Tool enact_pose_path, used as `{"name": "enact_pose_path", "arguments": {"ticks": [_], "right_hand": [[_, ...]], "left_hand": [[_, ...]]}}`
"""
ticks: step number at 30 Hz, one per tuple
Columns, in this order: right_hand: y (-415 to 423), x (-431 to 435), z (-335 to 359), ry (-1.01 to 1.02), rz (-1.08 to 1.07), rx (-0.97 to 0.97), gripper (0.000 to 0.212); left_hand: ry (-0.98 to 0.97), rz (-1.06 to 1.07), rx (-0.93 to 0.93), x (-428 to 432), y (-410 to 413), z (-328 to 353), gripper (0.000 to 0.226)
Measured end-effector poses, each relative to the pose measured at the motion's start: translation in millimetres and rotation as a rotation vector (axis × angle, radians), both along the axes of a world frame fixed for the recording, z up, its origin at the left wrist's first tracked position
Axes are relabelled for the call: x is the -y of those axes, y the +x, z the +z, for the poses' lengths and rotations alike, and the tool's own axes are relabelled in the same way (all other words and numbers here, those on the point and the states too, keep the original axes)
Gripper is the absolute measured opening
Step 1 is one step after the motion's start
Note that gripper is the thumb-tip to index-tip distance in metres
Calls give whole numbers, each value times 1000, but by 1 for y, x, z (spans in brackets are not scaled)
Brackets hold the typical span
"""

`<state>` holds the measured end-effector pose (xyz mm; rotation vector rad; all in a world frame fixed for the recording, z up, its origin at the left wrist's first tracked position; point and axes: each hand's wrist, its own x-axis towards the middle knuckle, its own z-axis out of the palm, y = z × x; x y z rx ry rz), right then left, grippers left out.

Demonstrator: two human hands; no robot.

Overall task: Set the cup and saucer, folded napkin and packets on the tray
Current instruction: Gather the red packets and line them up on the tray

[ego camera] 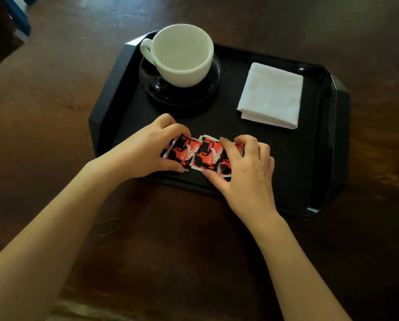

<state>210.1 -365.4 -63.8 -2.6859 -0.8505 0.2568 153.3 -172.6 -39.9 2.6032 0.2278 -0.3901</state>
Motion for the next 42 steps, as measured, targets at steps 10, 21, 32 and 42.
{"name": "enact_pose_path", "arguments": {"ticks": [10,21,32,42], "right_hand": [[16,16,13,55,100,-160,82],[14,18,9,52,79,-58,67],[7,19,5,72,51,-28,66],[6,21,4,75,46,-31,68]], "left_hand": [[30,5,34,8,0,3,95],[81,-112,22,16,12,-2,82],[85,-124,40,15,13,-4,87],[85,-130,60,16,12,-5,88]]}}
